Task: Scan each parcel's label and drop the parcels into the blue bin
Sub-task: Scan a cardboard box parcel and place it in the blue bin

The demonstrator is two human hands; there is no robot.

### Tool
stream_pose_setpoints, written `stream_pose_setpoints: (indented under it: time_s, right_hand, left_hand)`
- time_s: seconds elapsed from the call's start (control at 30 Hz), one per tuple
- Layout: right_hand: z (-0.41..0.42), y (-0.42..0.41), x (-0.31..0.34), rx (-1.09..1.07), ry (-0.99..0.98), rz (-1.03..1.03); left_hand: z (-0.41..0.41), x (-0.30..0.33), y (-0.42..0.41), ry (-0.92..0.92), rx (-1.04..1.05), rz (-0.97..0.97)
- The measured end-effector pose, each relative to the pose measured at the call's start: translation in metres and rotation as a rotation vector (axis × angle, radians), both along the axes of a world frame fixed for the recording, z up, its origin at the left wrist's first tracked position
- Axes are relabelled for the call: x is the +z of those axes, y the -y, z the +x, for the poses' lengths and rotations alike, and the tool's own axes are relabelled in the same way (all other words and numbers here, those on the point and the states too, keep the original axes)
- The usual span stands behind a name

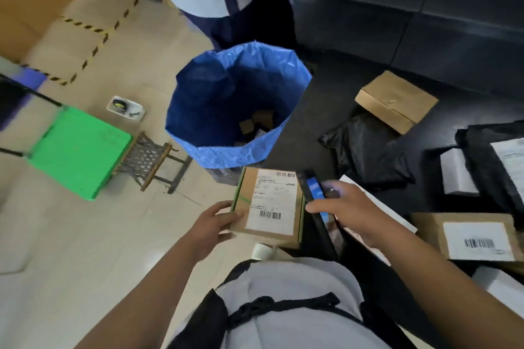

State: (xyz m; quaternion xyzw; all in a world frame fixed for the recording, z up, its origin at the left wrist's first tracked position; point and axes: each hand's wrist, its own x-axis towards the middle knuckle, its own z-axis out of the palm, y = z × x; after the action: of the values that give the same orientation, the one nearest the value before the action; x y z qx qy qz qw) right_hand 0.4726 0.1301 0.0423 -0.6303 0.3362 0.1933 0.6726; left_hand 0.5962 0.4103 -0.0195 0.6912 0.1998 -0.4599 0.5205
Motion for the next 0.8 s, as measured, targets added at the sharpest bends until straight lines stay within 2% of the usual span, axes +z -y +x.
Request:
stream_pose_setpoints:
  time_s: [0.23,0.4,0.53,0.63,0.73,0.8]
  right_hand:
    - [0.036,0.001,0.001,0.020,0.045,0.053]
    - [0.049,-0.003,0.002,-0.054,0.024,0.019]
    - [0.055,-0.009,0.009,-0.162,0.001,-0.040]
    - [0.064,-0.017,0.019,-0.270,-0.025,-0.049]
    - [0.068,-0.027,0.030,-0.384,-0.017,-0.031]
    - [0.070,-0.034,0.034,-0.463,-0.030,-0.059]
  left_hand:
    - [0.015,0.029,-0.027,0.070,0.356,-0.104]
    - [0.064,0.025,-0.030,0.062,0.539,-0.164]
    - [0.126,0.016,-0.018,0.037,0.526,-0.194]
    - [0.184,0.017,-0.001,0.029,0.426,-0.214]
    - [0.237,0.014,0.032,0.071,0.313,-0.082]
    - [0.252,0.008,0.055,0.245,0.277,0.085]
